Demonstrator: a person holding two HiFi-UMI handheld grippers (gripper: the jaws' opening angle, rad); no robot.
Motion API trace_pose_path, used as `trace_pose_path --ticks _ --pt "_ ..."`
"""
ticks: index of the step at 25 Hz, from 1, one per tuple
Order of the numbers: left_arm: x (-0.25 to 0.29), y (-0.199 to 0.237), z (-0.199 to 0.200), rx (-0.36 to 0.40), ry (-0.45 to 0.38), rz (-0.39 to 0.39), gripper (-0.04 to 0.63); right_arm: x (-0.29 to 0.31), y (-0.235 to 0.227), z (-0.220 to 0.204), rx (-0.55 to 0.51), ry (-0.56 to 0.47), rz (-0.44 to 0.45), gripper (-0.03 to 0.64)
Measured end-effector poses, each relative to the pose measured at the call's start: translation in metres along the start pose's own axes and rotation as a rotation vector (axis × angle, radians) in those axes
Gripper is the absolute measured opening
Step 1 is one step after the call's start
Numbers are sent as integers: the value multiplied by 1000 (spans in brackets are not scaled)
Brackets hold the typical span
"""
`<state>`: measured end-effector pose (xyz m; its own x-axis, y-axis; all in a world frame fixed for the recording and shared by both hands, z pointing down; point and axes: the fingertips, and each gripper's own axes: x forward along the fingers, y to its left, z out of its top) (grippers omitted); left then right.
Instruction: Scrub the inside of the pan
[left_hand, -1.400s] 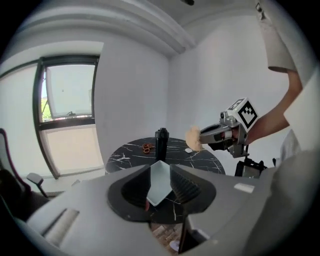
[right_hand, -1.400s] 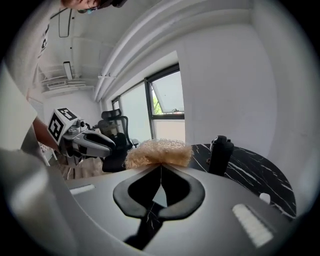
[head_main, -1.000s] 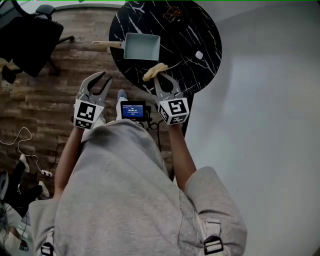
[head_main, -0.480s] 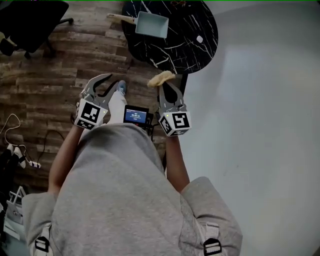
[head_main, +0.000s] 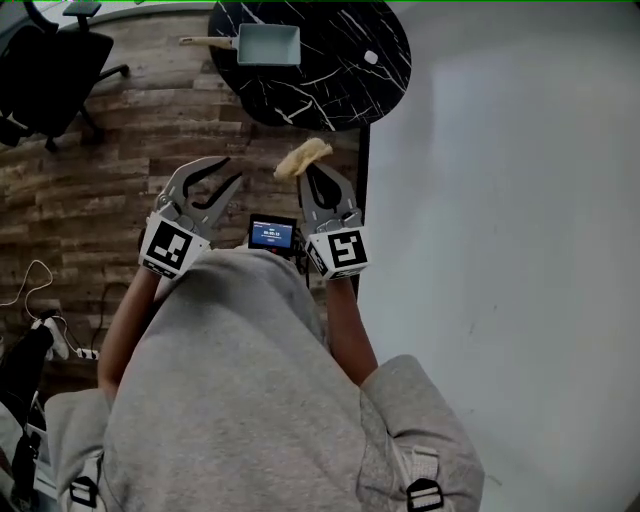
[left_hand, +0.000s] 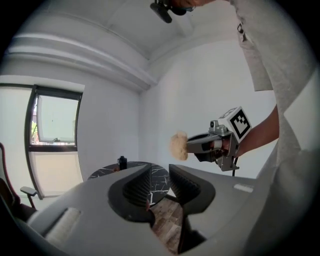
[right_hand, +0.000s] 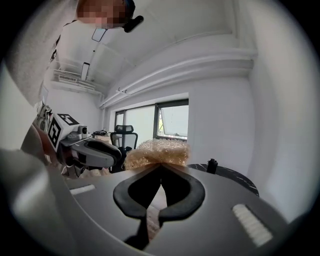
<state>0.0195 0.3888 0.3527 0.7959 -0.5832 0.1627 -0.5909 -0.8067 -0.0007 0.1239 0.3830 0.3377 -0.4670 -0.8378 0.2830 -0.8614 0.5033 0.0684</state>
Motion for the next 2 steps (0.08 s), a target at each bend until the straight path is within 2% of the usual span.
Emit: trace_pose_path --ticks 2 --pt "-9 -20 20 -3 -24 -12 110 -20 9 10 -18 -8 4 15"
